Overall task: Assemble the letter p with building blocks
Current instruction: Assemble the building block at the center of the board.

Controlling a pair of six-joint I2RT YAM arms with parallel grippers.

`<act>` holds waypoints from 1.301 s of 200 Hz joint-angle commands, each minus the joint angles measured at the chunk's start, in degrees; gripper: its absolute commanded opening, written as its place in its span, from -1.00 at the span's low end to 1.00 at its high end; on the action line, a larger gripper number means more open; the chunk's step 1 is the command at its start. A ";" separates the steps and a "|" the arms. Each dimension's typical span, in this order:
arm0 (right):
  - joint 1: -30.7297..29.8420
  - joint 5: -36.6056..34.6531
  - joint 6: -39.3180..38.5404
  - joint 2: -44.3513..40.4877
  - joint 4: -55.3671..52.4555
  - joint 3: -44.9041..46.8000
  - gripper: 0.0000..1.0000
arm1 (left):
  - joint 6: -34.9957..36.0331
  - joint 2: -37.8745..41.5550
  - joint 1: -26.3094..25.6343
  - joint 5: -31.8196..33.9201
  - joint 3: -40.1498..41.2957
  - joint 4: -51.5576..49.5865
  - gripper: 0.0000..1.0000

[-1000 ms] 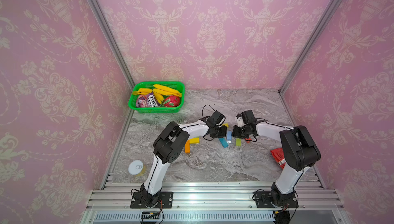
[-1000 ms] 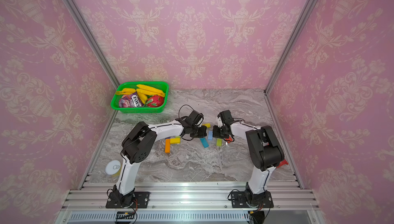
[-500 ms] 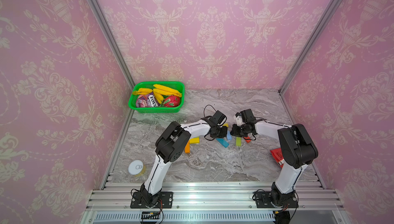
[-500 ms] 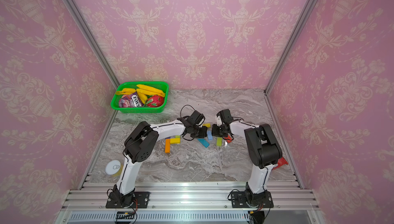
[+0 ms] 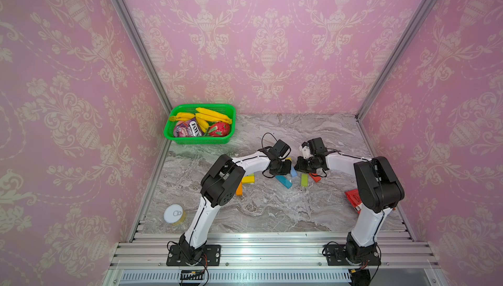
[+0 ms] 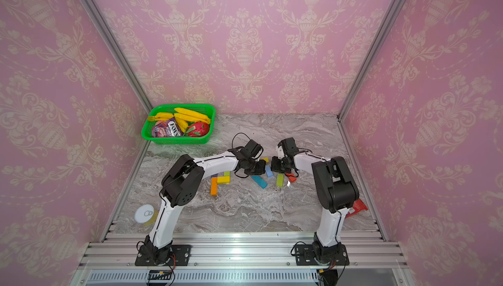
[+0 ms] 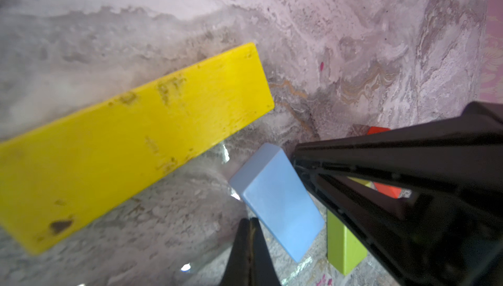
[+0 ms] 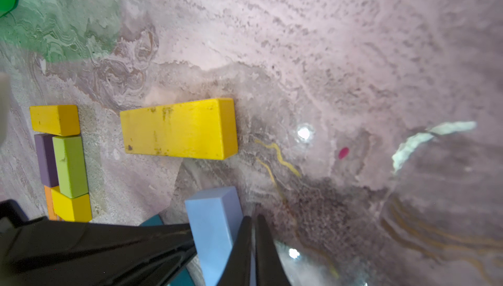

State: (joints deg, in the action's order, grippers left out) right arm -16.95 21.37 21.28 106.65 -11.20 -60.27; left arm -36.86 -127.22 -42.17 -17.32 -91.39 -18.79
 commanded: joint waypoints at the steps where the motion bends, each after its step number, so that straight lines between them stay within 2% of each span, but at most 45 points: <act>1: 0.12 0.13 0.34 2.94 -2.31 -0.57 -0.80 | 1.37 -1.80 0.06 1.79 -1.96 -1.96 -1.00; 71: 0.65 0.52 0.25 4.34 -3.15 -1.81 -0.80 | 1.38 -2.05 2.12 1.94 -2.56 -2.57 -1.00; 164: 0.86 0.03 0.26 4.73 -4.41 -2.17 -0.81 | 1.18 -2.88 2.25 0.97 -3.69 -2.81 -1.00; 260: 1.39 -0.66 -0.36 0.17 -5.71 3.20 -0.80 | 0.19 2.76 1.15 1.17 3.65 -1.33 -1.00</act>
State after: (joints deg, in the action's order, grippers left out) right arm -15.99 23.59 21.26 107.35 -10.87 -60.47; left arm -36.91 -126.34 -40.36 -17.04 -90.00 -18.72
